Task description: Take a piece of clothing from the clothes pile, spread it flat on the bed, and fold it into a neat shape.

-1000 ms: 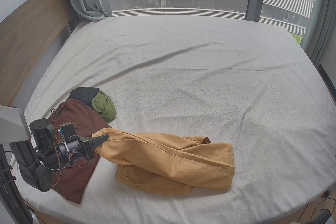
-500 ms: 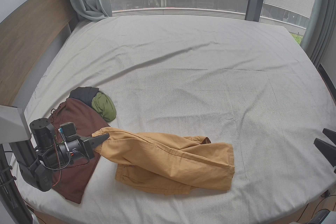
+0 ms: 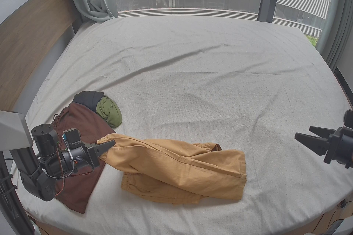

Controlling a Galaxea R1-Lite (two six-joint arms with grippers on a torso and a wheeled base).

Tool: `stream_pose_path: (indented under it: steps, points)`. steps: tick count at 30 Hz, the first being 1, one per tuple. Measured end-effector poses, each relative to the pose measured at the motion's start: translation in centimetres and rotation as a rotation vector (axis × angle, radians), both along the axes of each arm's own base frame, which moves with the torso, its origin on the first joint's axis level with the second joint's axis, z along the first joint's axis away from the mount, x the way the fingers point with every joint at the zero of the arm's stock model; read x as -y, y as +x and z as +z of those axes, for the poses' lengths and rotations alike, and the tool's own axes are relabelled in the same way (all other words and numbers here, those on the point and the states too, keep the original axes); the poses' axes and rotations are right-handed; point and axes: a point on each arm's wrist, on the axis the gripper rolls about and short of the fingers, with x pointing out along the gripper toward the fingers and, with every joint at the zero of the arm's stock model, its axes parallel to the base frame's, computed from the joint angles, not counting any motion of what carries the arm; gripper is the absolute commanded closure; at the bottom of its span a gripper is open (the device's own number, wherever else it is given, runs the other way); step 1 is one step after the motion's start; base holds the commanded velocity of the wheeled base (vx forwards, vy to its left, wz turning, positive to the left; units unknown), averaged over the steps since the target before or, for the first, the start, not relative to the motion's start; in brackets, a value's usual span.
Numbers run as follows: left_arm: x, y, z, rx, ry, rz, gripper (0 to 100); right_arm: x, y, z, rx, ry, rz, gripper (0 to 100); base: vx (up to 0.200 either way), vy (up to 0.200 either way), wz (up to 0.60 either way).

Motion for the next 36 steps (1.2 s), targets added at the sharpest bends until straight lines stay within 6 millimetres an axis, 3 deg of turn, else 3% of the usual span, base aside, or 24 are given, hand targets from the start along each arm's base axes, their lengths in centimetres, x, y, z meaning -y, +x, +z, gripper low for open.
stream_pose_path:
  steps: [16,36]
  points:
    - [-0.1,0.1,-0.1,-0.002,0.000,0.005,100,-1.5,4.1,-4.3,-0.170,0.025,0.041,0,0.000,0.000,0.00]
    - [-0.2,0.2,-0.2,-0.003,0.000,0.007,100,-1.7,6.5,-10.5,-0.266,0.028,0.051,0,0.000,0.000,0.00]
